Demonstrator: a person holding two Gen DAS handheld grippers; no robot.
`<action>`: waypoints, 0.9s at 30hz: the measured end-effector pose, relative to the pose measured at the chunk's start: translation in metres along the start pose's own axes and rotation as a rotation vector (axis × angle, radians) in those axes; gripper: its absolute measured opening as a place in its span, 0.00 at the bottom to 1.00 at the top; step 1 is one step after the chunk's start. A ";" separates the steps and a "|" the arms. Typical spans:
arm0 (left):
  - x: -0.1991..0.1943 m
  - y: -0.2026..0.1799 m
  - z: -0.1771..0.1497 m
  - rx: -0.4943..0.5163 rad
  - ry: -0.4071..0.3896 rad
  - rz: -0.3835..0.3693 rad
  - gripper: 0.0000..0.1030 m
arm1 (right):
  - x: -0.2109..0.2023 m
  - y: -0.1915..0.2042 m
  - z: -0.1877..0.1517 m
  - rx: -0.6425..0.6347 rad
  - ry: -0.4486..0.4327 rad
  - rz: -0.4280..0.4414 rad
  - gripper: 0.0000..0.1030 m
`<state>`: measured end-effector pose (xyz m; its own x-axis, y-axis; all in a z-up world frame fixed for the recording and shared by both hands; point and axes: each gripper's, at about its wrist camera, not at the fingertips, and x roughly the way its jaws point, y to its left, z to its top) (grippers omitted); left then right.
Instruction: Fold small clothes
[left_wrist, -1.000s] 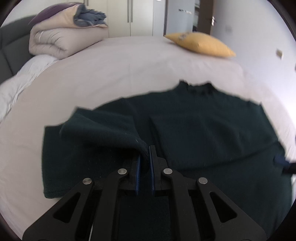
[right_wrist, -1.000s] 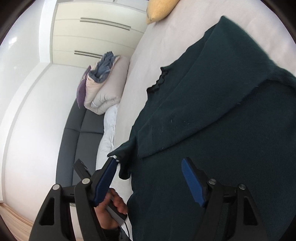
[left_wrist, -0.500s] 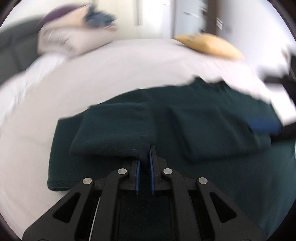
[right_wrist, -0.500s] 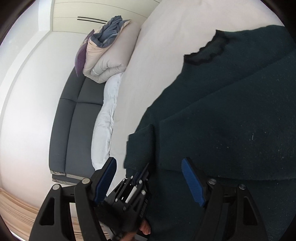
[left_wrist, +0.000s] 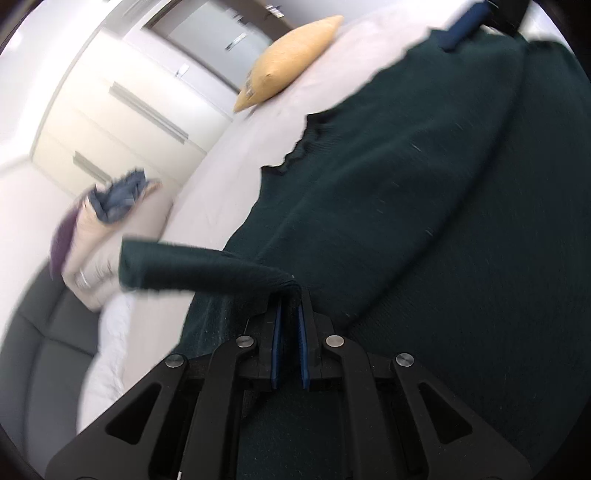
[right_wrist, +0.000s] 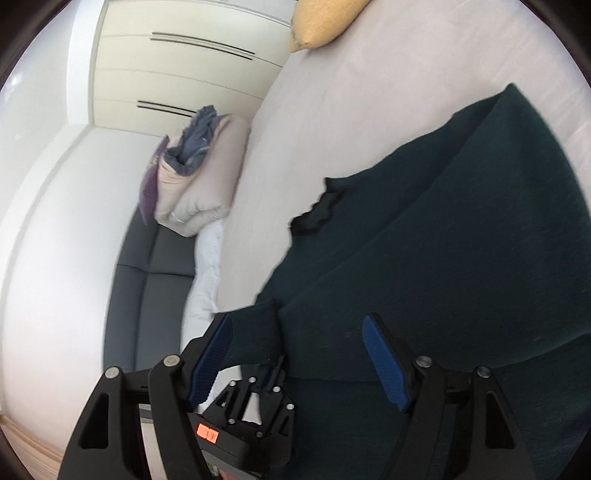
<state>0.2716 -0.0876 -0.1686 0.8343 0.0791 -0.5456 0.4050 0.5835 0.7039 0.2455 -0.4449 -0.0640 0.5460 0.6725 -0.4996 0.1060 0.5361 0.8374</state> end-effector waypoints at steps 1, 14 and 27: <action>0.000 -0.004 -0.001 0.032 -0.007 0.003 0.07 | 0.003 0.001 0.001 -0.008 0.016 -0.009 0.74; -0.003 -0.007 -0.018 -0.044 -0.036 -0.045 0.07 | 0.101 0.030 0.000 -0.065 0.252 -0.059 0.75; -0.024 0.019 -0.031 -0.161 -0.096 -0.075 0.07 | 0.151 0.028 0.000 -0.138 0.305 -0.160 0.13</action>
<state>0.2477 -0.0535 -0.1566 0.8390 -0.0424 -0.5424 0.4087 0.7073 0.5768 0.3310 -0.3278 -0.1160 0.2565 0.6846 -0.6823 0.0459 0.6965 0.7161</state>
